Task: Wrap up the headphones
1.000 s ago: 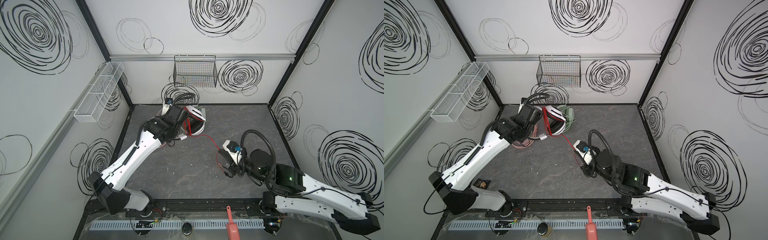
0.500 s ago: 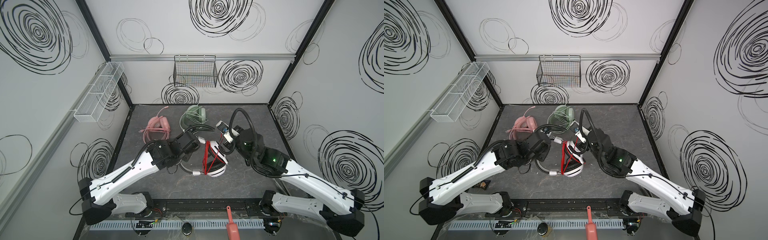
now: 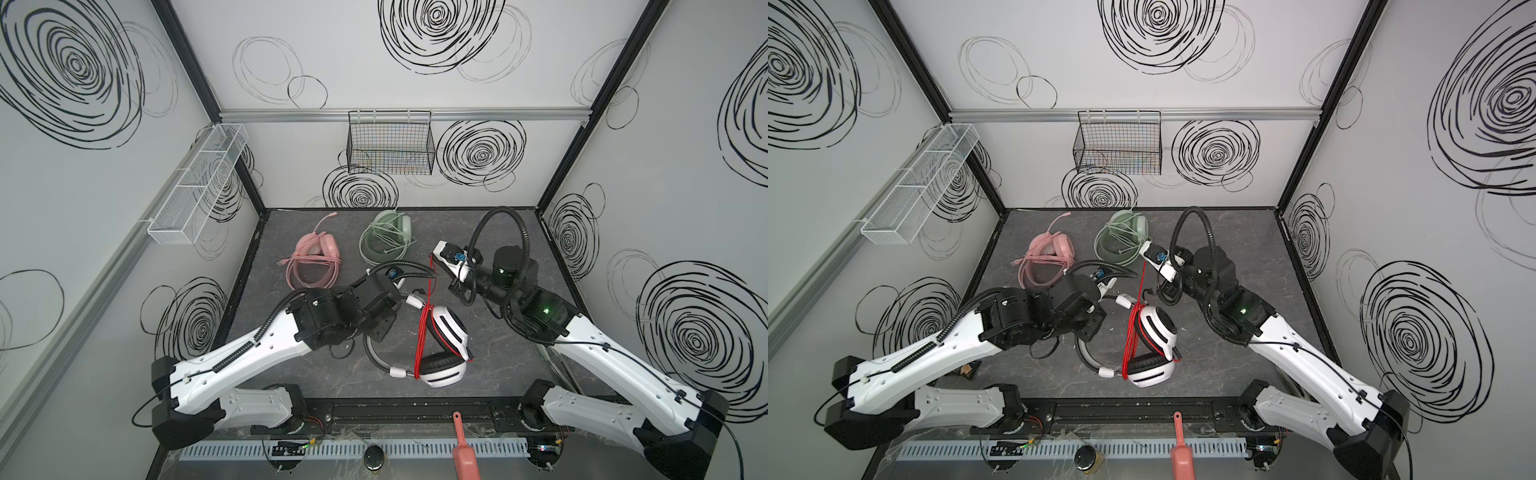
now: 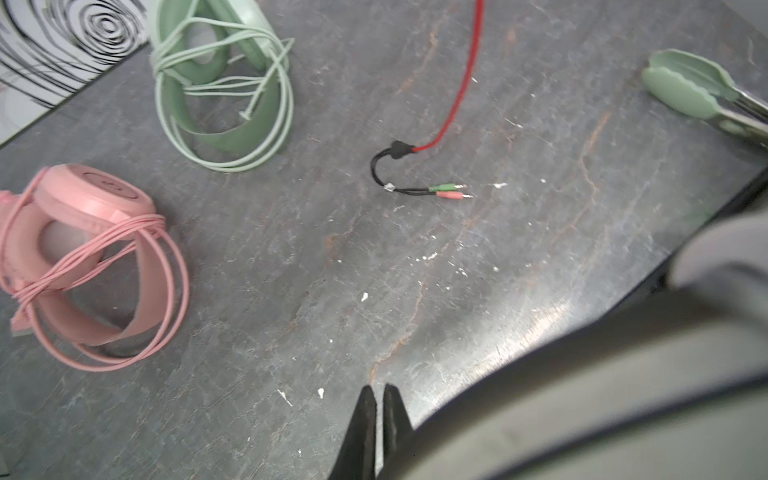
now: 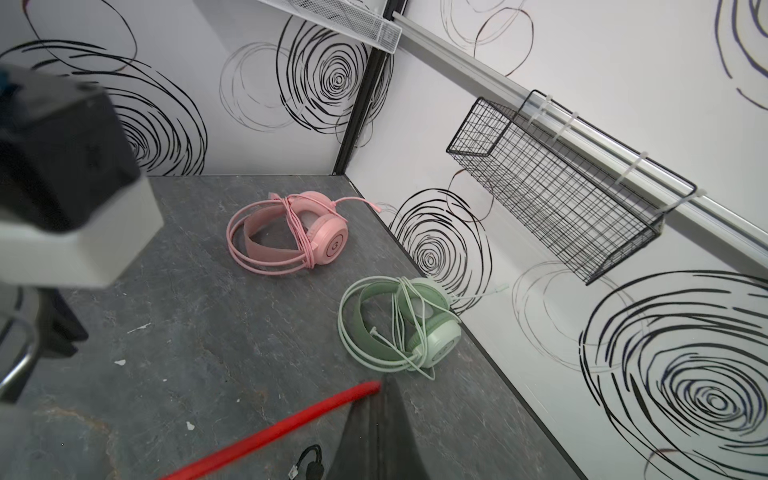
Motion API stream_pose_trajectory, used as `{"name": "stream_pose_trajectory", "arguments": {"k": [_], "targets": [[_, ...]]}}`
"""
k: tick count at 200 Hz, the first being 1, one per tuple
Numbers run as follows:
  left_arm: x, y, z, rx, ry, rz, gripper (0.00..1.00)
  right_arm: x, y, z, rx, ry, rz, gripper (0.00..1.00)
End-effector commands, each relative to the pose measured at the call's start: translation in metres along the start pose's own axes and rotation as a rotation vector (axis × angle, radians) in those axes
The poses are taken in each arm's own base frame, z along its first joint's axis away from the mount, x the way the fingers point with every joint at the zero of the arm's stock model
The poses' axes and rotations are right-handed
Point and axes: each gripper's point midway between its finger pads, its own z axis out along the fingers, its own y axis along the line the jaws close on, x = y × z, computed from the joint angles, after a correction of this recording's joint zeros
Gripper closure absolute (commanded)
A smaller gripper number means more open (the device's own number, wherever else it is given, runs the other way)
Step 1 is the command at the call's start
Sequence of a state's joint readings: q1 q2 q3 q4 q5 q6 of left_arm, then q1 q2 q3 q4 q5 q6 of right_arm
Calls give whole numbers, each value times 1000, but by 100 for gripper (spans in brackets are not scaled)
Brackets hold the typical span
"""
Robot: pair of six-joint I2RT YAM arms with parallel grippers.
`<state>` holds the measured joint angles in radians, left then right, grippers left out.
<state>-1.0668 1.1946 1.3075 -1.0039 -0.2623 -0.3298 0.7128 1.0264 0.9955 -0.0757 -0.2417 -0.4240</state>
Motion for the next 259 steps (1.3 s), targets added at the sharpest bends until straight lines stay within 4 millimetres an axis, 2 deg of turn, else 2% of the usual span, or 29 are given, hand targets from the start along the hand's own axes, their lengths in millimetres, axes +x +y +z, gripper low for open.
{"name": "stream_pose_trajectory", "arguments": {"k": [1,28,62,90,104,118,150,166,175,194,213,223,239,259], "targets": [[-8,-24,-15,115,-40,31,100,-17,-13,4,15,-66,9,100],[-20,-25,-32,129,-87,4,100,1,-10,10,13,-54,42,100],[-37,-13,-58,90,-137,-45,100,19,1,11,-13,-97,134,100],[-58,-6,-84,75,-196,-100,100,38,16,16,-43,-151,219,65],[-68,-8,-96,103,-229,-119,100,51,23,21,-47,-182,279,61],[-79,-11,-109,129,-262,-133,100,69,28,30,-44,-177,306,51],[-106,-12,-139,162,-335,-154,100,117,33,58,-18,-57,417,47],[-117,-11,-153,171,-367,-160,100,125,42,65,-50,-62,443,51],[-123,-10,-159,174,-383,-161,100,130,45,69,-66,-60,465,58],[-134,-6,-172,167,-418,-169,100,134,53,73,-100,-65,506,72],[-144,6,-179,126,-452,-190,100,140,62,71,-135,-52,539,93],[-148,20,-181,67,-475,-220,100,142,68,67,-157,-43,549,100],[-152,54,-176,-78,-504,-294,100,146,80,57,-181,-14,556,100],[-150,105,-154,-226,-503,-406,100,150,98,41,-182,62,533,100]]}}
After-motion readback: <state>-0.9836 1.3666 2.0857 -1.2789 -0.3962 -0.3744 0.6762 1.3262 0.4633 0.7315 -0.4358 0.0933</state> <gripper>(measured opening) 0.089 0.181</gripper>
